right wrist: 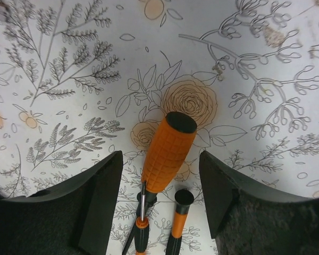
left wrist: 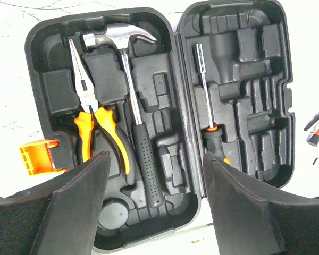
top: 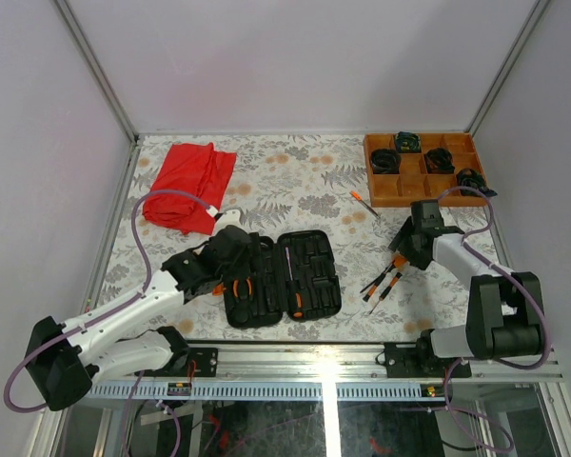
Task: Sort the tools into containers
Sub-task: Pick up the screwdriver from the center of the board.
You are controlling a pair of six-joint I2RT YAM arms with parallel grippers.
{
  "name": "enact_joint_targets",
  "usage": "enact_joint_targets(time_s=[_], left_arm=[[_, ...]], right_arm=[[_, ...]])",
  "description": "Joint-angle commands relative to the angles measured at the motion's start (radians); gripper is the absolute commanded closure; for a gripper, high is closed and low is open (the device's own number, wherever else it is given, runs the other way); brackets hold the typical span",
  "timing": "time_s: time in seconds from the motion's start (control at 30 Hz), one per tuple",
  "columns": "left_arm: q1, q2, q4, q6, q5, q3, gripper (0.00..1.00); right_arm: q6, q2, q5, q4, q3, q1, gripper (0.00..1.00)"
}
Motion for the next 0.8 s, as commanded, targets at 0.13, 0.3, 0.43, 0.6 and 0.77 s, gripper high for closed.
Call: enact_joint_targets(time_s=[0.13,0.3,0.43,0.6,0.77], left_arm=[[0.008,0.013,-0.004,-0.001,-0.001,0.022,0.31],[0.008,0.024,0.0,-0.001,0.001,0.04,0.31],[0.008,0.025,0.003,0.005,0.003,0.041,0.31],[0.008,0.019,0.003,0.012,0.002,0.038,0.3],[0.008,0.013,0.003,0.011,0.0,0.033,0.3]], right_arm=[[0.019,0.068,-0.026,0.064,0.038,-0.01,0.39],[0.013,0.086,-0.016,0.083,0.031,-0.013,0.51],[0.019,0.082,-0.023,0.102,0.022,-0.016,0.62],[0.049,0.024,-0.04,0.163,-0.004,-0.015,0.68],[0.073,-0.04,-0.044,0.26,-0.05,-0.014,0.75]])
